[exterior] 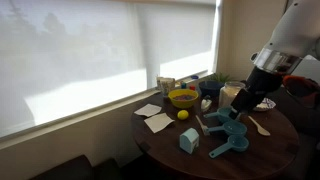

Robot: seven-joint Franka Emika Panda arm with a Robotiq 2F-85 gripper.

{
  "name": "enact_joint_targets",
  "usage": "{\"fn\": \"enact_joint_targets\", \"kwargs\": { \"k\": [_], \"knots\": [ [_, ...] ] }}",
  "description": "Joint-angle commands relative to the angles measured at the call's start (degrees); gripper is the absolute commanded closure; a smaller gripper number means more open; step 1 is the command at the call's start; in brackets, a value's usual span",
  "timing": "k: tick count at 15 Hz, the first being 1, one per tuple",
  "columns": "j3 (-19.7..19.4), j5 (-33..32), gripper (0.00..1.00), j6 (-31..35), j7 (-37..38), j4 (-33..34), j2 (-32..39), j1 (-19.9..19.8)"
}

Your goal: Put the middle blue ladle in the blue ladle on the right and then pick up the smaller ladle on the left and put it in the blue ladle on the right

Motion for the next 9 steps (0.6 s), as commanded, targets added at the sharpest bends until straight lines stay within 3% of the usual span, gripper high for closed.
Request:
{"fn": "enact_joint_targets", "kwargs": {
  "k": [1,5,6,9],
  "knots": [
    [-0.3,-0.3,0.0,-0.2,0.2,0.1,0.0,0.3],
    [-0.3,-0.3,0.0,-0.2,0.2,0.1,0.0,0.3],
    [0.9,-1.3,0.0,-1.9,2.8,0.7,0.7,-1.0],
    [-0.8,-0.4,0.0,-5.3,1.5,0.9,2.7,-0.6]
  ]
}}
